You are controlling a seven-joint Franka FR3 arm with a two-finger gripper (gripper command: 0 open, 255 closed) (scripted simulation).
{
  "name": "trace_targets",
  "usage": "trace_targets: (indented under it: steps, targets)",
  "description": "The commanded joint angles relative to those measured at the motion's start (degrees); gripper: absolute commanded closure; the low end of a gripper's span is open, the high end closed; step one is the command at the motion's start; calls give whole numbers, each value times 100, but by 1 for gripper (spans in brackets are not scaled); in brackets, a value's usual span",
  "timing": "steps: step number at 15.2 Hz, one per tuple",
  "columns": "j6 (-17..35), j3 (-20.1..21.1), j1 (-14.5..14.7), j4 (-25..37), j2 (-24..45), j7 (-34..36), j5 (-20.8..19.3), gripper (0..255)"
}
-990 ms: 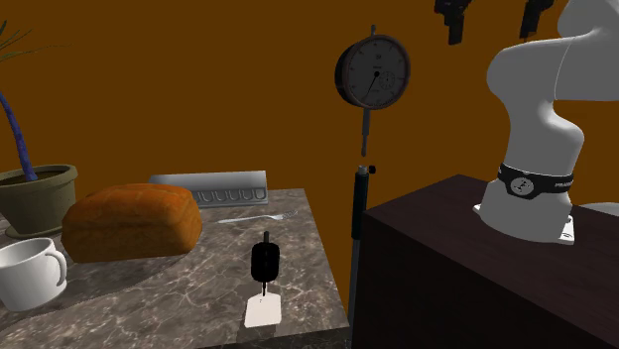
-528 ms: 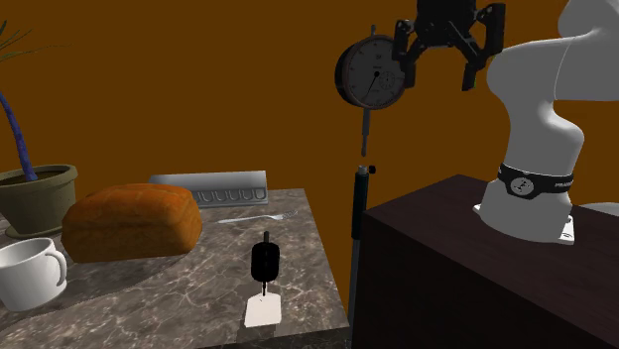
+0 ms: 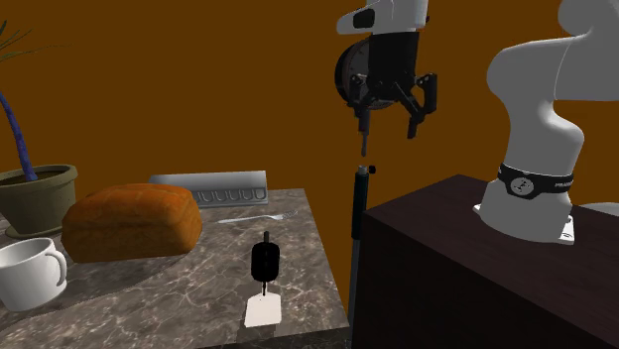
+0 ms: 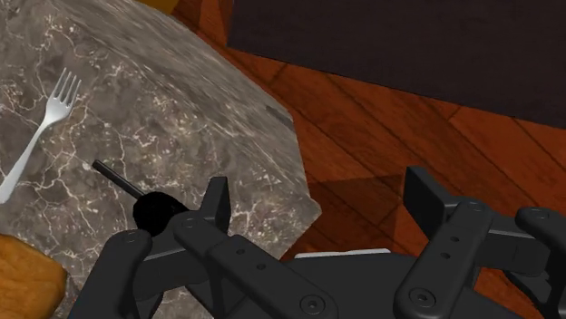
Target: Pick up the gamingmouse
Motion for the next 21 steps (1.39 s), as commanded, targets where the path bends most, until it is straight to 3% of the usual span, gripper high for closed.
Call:
trace_targets:
  steps: [1, 4, 7, 9, 12, 14, 16, 21]
  targets:
    - [576, -316, 46, -19, 398, -453, -115, 0]
    - [1381, -776, 224, 80, 1108, -1150, -85, 0]
    - [2168, -1234, 510, 269, 1923, -2004, 253, 0]
    - [2658, -1508, 749, 439, 2525, -2738, 752, 0]
    - [3248, -1650, 974, 779, 3512, -4205, 2060, 0]
    - [3486, -1378, 804, 1083, 4150, -5272, 3078, 0]
    - [3633, -920, 428, 1436, 4701, -6178, 3884, 0]
    - [3856, 223, -608, 2422, 5824, -7723, 4951, 0]
